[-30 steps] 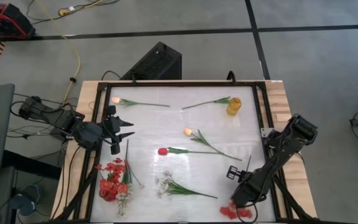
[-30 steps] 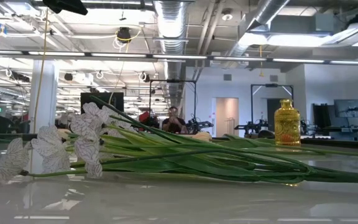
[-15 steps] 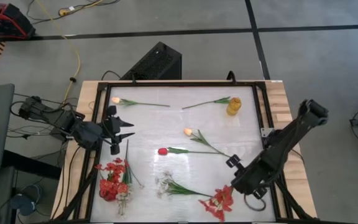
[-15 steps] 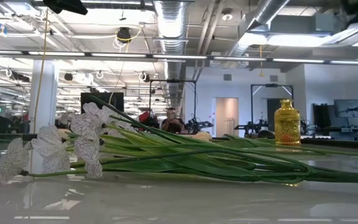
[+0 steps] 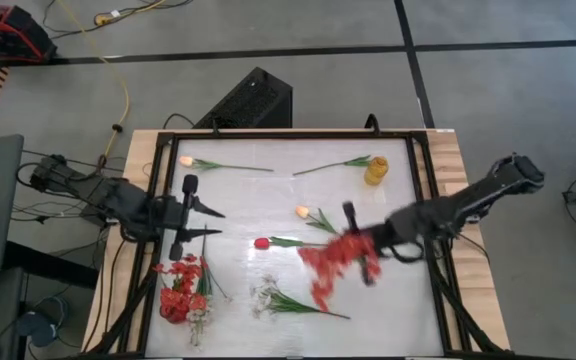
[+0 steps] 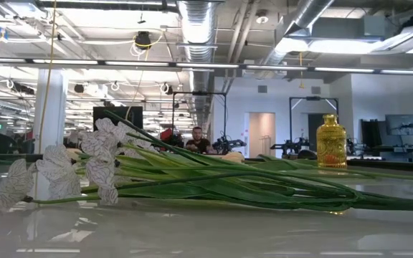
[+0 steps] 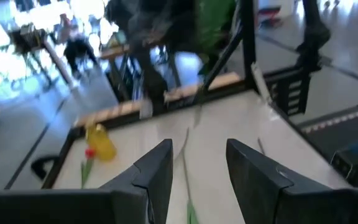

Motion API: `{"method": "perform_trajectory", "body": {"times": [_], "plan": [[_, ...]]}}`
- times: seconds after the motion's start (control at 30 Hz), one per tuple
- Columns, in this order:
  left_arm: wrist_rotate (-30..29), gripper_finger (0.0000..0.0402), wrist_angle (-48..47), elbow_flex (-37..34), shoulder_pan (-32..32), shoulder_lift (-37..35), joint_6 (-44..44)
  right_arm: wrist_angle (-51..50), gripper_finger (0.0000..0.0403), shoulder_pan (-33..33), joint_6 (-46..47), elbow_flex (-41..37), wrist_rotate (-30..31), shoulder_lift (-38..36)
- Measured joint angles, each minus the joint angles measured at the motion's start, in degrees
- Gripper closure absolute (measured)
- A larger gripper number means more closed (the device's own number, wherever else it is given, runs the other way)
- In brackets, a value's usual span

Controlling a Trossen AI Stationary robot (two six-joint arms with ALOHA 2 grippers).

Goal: Sort flowers into vase by color
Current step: Put the red flowers into the red vase

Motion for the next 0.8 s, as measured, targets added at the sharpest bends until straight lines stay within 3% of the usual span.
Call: {"method": "perform_trajectory", "body": {"times": [0.1,0.2,0.33,0.8], "plan": [[0.38,0.0262,3.01,0.0,0.0,-0.05,1.46,11.38,0.037,-4.99,0.3,-0.06,-0.2,3.5],[-1.96,0.0262,4.13,-0.02,0.04,-0.13,0.9,20.94,0.0373,-9.12,0.26,0.0,-4.9,7.44],[-3.91,0.0262,3.25,-0.02,1.29,0.29,-1.1,27.19,0.0372,-13.24,0.31,2.54,-9.09,13.39],[-0.11,0.0262,0.21,-0.04,6.08,2.38,-0.6,28.93,0.0372,-17.05,3.26,20.14,-14.8,30.09]]}}
